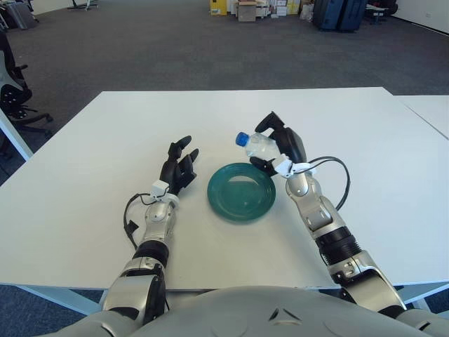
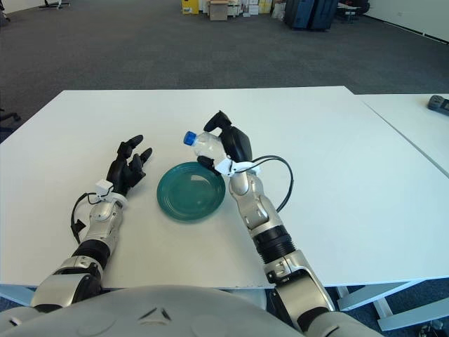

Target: Put the bottle into the plate.

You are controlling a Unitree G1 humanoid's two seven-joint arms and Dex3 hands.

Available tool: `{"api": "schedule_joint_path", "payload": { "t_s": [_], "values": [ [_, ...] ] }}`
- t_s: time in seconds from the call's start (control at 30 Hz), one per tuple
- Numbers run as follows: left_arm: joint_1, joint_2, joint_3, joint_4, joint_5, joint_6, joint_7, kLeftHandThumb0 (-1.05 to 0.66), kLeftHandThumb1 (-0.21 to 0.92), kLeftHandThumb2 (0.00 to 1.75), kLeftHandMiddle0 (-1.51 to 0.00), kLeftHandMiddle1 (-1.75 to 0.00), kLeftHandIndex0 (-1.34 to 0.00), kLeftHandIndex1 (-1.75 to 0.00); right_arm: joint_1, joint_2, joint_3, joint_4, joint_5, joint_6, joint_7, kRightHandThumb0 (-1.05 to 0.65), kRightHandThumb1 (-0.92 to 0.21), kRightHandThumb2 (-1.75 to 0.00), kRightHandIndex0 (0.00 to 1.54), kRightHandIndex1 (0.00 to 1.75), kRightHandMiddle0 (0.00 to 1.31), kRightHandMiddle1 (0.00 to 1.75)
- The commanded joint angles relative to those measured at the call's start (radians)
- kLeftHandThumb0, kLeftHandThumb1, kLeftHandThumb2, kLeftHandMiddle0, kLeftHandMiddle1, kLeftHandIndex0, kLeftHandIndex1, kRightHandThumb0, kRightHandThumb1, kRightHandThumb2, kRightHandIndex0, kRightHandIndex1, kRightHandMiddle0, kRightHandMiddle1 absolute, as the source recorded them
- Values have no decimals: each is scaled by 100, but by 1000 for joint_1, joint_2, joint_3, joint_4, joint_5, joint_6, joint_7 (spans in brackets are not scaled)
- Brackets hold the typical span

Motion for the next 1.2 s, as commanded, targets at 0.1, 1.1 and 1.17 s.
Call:
{"api": "schedule_joint_path", "payload": {
  "t_s": [0.1,1.1,1.17],
  "values": [
    [-4,-5,-1,10,3,-3,14,-80,92,90,-57,-2,-5,-84,-1,11,31,-14,-33,1,27,0,-6,-159,82,167,58,175],
    [6,-10,1,3,1,-11,14,-81,92,92,-54,0,-3,-84,13,10,67,-20,-36,15,134,0,-3,-161,85,166,60,175],
    [6,-10,0,3,2,-11,16,-81,92,92,-55,0,-3,-84,12,3,68,-17,-25,2,153,0,-5,-158,84,162,60,175]
  ]
}}
